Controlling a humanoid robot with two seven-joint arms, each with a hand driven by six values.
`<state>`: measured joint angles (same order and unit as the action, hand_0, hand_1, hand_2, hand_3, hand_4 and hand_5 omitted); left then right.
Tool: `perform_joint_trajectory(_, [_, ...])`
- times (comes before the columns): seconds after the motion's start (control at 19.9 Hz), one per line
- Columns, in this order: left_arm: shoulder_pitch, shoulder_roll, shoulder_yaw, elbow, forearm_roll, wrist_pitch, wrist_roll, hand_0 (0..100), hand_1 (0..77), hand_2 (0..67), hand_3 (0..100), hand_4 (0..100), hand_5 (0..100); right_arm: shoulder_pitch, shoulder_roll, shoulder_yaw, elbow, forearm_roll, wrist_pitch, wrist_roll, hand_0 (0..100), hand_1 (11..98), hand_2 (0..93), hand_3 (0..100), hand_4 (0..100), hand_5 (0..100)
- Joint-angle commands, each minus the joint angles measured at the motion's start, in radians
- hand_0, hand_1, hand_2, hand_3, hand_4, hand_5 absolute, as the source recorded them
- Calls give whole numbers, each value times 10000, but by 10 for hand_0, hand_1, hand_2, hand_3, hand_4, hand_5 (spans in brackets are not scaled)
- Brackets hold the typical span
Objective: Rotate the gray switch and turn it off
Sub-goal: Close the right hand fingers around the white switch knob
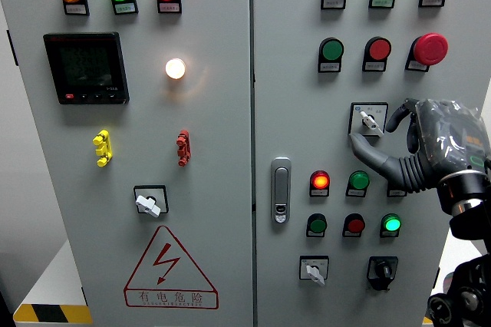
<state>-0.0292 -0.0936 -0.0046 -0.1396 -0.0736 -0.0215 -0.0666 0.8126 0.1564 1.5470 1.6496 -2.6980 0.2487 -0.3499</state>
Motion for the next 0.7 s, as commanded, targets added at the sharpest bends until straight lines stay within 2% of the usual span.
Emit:
perform_joint_trajectory(0.0, [1,0,0,0,0,0,6,0,0,131,183,95,118,96,0,-7,-82,-2,13,1,0,319,624,1000,927,1000])
perform_joint_trajectory(0.65, [16,0,0,0,0,0,-9,0,0,131,183,96,118,142,0,-115,-175,-48,13,-14,0,330,642,1000,926,1000])
